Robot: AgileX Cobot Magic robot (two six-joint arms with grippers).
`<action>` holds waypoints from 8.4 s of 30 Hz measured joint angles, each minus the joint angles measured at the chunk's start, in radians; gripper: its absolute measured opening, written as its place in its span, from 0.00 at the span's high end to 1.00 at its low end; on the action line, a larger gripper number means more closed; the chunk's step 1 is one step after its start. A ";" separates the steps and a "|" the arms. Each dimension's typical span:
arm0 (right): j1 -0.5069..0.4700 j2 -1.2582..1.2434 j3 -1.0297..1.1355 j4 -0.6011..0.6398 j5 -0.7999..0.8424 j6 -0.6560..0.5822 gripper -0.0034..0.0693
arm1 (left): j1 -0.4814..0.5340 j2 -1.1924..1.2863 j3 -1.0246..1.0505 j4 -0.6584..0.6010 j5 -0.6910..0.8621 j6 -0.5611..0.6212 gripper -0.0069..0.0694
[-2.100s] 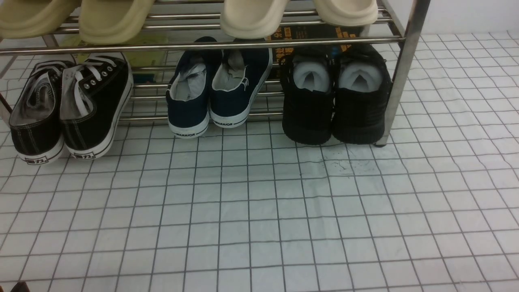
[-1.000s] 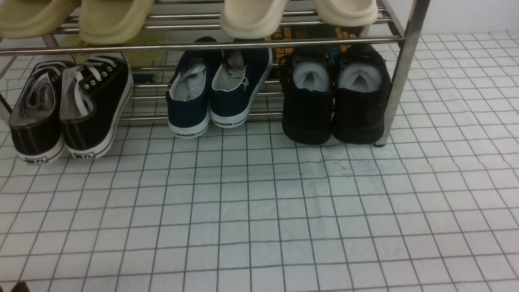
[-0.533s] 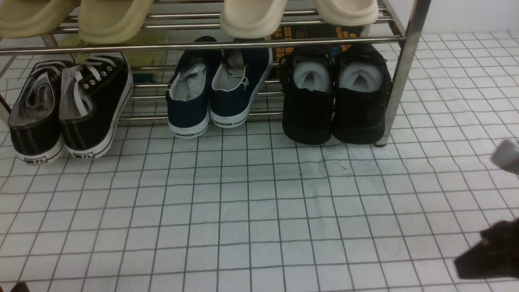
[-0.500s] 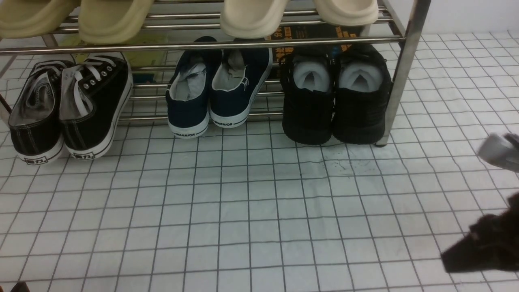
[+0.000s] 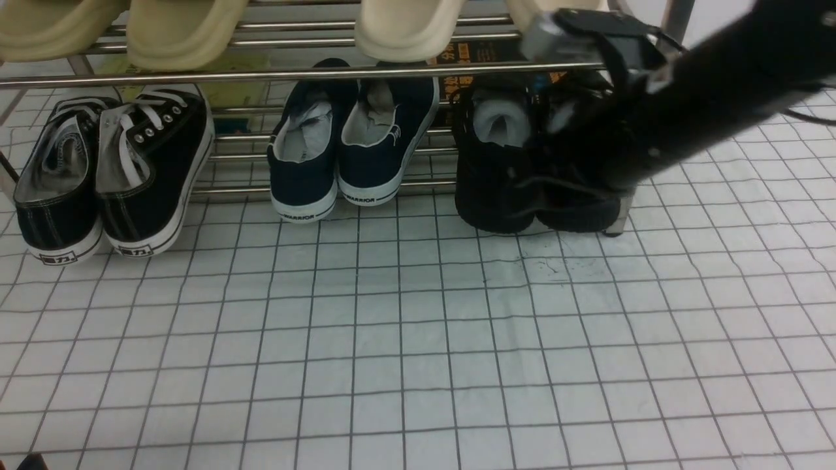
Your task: Take the shoes off the shelf with your hand from the white checkered tablecloth.
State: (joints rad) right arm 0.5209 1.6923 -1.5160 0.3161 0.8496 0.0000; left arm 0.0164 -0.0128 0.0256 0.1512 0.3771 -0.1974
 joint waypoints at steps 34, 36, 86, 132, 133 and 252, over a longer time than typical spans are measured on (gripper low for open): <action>0.123 0.443 -0.431 -0.643 0.051 0.375 0.89 | 0.000 0.000 0.000 0.001 0.000 0.000 0.59; 0.133 0.427 -0.437 -0.587 0.100 0.342 0.95 | 0.000 0.000 0.000 0.001 0.000 0.000 0.59; 0.432 0.249 -0.099 -0.688 0.296 0.452 0.77 | 0.000 0.000 0.000 0.001 0.000 0.000 0.59; 0.026 0.400 -0.330 -0.698 0.092 0.380 0.81 | 0.000 0.000 0.000 0.001 0.000 0.000 0.59; 0.030 0.392 -0.337 -0.683 0.127 0.371 0.90 | 0.000 0.000 0.000 0.001 0.000 0.000 0.59; 0.240 -1.159 1.086 -0.482 -0.564 0.335 0.97 | 0.000 0.000 0.000 0.001 0.001 0.000 0.59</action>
State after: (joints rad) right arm 0.7613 0.5338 -0.4296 -0.1659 0.2859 0.3351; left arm 0.0164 -0.0128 0.0256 0.1520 0.3780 -0.1974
